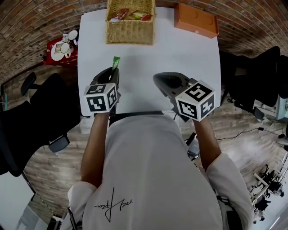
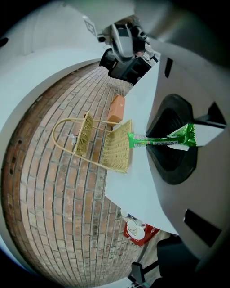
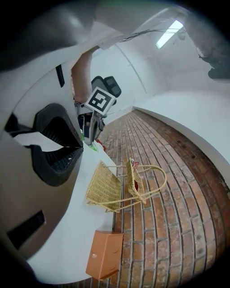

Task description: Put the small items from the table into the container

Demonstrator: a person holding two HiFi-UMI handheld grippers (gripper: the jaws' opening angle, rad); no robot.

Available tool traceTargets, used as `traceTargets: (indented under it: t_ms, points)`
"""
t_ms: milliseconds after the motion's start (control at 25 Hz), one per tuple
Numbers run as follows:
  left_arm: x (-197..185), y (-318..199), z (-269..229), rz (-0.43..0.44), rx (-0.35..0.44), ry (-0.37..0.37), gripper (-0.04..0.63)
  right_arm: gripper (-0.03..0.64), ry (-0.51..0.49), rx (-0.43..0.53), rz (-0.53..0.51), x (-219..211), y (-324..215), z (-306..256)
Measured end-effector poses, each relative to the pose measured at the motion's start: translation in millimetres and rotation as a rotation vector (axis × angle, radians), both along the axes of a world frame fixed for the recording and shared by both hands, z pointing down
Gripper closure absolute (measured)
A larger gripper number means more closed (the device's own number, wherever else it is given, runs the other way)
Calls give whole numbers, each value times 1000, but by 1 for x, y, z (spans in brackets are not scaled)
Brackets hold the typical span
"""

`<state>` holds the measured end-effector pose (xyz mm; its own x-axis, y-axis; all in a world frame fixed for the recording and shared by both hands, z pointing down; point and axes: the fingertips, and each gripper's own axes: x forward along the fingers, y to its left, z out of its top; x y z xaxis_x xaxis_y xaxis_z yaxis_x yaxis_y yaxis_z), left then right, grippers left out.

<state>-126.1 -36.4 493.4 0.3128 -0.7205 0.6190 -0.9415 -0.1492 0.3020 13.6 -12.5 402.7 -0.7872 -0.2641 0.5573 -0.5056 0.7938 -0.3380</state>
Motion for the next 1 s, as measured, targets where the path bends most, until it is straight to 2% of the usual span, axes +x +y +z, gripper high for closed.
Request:
traceTargets:
  t_ms: [1000]
  points:
    - [-2,-50,-17,0,35,16,534,595,-20,-21,16,4,-17,-4]
